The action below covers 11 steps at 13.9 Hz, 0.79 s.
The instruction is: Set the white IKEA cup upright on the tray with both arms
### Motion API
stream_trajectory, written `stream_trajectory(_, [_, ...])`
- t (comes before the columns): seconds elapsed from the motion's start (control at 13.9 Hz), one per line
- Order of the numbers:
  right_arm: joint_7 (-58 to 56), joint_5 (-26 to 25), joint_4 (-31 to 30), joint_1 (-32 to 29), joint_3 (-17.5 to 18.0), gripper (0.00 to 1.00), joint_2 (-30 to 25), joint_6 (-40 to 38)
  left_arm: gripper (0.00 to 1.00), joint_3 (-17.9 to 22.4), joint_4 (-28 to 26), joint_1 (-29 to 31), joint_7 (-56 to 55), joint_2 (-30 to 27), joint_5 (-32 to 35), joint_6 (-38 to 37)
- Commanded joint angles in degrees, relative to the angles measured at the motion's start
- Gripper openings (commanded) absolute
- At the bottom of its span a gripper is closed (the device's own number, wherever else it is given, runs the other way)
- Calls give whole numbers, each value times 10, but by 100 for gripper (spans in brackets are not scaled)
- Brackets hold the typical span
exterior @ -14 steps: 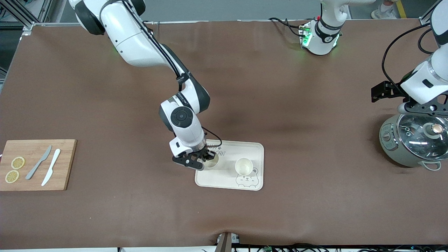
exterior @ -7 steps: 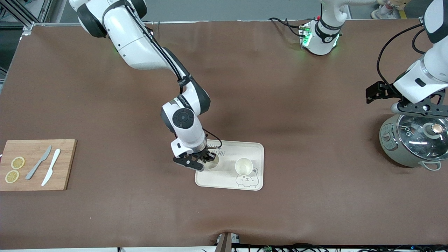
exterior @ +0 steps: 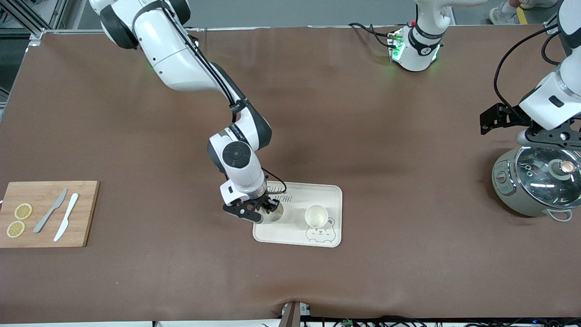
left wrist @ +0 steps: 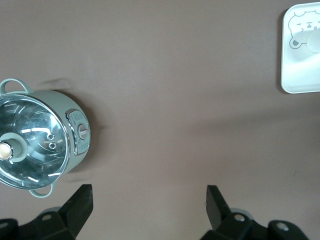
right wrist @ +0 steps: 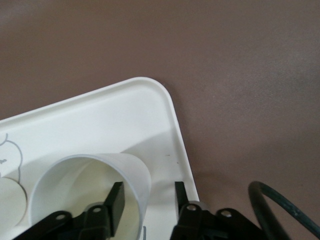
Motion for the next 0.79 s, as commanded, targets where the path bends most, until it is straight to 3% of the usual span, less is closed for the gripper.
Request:
stream_trajectory(0.0, [-8,-12,7,1,-1,100,-39,-60,100,-1,8,2,-5,3,-8,3])
stream_trajectory(0.36, [-100,20,8,-29,4,100,-192,-291,100,-1,7,1,-7,3,-7,3])
stream_trajectory(0.5, [-180,75,8,-68,1,100,-262,-402,100,-1,7,0,-7,5,-7,3])
stream_trajectory(0.72, [-301,77,8,-140,-2,100,-342,-547,100,-1,7,1,-8,5,-7,3])
